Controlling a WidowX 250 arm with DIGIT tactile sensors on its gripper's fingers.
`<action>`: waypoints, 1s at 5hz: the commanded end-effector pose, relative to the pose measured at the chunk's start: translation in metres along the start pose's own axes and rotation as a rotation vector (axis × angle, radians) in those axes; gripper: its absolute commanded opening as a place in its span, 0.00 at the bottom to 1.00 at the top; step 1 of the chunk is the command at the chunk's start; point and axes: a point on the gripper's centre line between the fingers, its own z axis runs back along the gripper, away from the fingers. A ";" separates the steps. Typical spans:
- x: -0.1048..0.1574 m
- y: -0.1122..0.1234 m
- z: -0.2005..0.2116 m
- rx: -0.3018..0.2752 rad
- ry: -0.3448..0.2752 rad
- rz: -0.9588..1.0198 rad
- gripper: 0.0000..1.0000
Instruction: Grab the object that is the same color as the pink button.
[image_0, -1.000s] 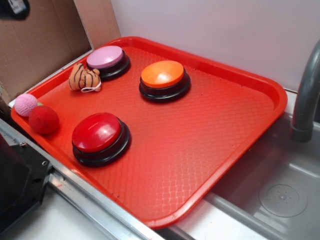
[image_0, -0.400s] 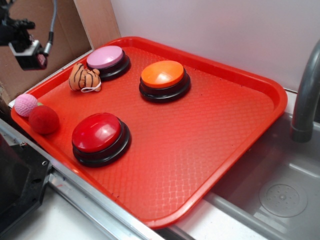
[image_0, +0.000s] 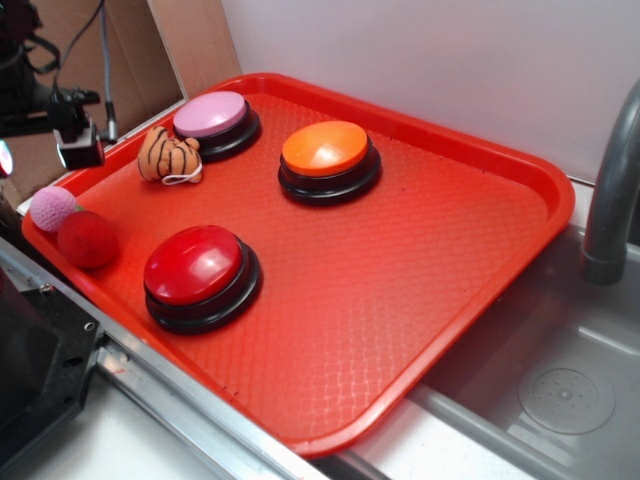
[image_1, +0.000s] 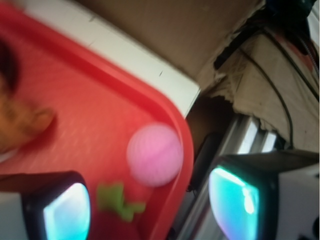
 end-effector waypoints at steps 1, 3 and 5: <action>0.004 0.012 -0.027 0.091 -0.063 0.054 1.00; -0.006 0.009 -0.041 0.079 -0.047 0.042 0.72; -0.002 0.009 -0.029 0.025 -0.036 0.013 0.00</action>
